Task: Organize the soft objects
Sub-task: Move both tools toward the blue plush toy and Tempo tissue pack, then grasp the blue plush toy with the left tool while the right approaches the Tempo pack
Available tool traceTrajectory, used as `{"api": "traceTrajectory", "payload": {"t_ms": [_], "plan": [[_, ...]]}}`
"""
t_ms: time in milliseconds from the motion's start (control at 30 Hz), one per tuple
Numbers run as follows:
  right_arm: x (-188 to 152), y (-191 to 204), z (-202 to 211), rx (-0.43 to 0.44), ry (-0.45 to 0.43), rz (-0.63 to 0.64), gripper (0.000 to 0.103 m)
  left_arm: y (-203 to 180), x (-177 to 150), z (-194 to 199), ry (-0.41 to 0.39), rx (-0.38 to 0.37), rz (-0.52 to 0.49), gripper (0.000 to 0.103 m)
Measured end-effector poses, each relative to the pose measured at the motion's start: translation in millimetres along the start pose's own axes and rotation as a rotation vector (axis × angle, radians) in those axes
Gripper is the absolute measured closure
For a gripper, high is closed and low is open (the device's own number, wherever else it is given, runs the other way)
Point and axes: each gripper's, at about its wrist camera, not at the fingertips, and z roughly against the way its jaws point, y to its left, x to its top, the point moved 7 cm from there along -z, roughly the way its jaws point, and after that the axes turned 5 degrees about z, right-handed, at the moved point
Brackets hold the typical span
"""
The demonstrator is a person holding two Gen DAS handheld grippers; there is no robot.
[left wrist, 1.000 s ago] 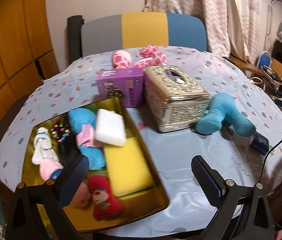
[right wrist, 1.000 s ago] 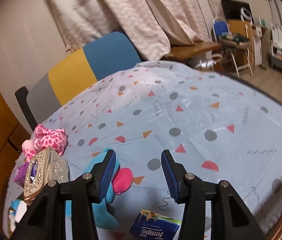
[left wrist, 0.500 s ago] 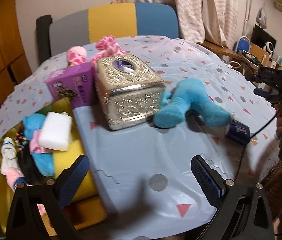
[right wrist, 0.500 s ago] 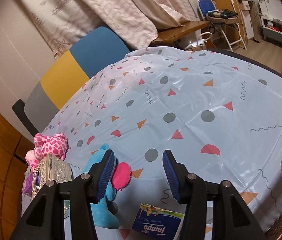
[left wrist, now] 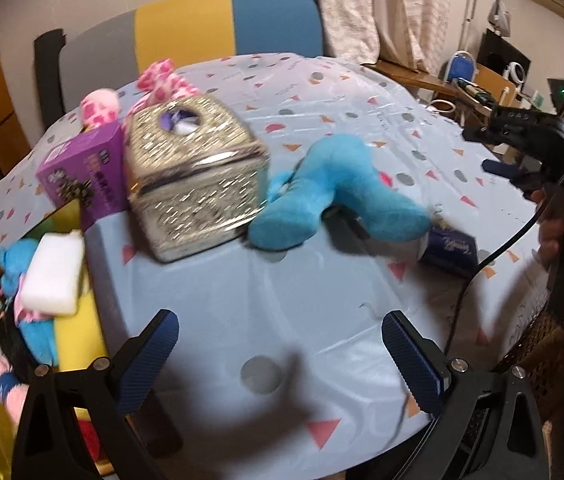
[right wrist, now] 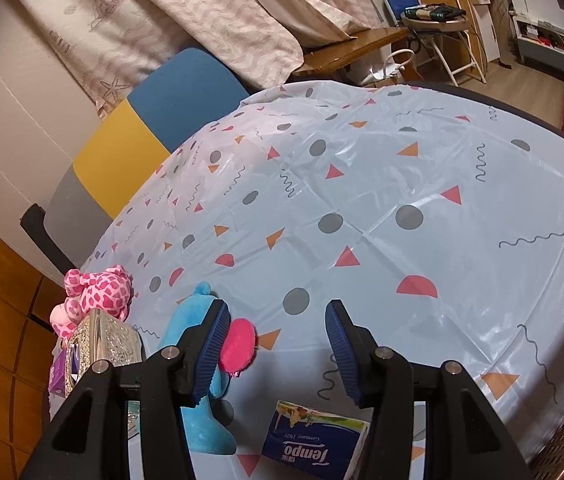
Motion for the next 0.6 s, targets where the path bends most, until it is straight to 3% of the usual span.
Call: {"api": "traceTrajectory", "payload": {"t_ms": [167, 233, 600], "plan": [[-2, -1, -3, 0.008, 0.018, -0.011, 0.052, -21, 19, -4, -0.013, -0.041, -0.042, 0.005], [-2, -1, -3, 0.008, 0.017, -0.011, 0.052, -29, 27, -7, -0.013, -0.061, -0.053, 0.013], [-1, -1, -2, 0.035, 0.019, -0.028, 0.052, -57, 61, -25, -0.016, -0.103, -0.094, 0.014]]}}
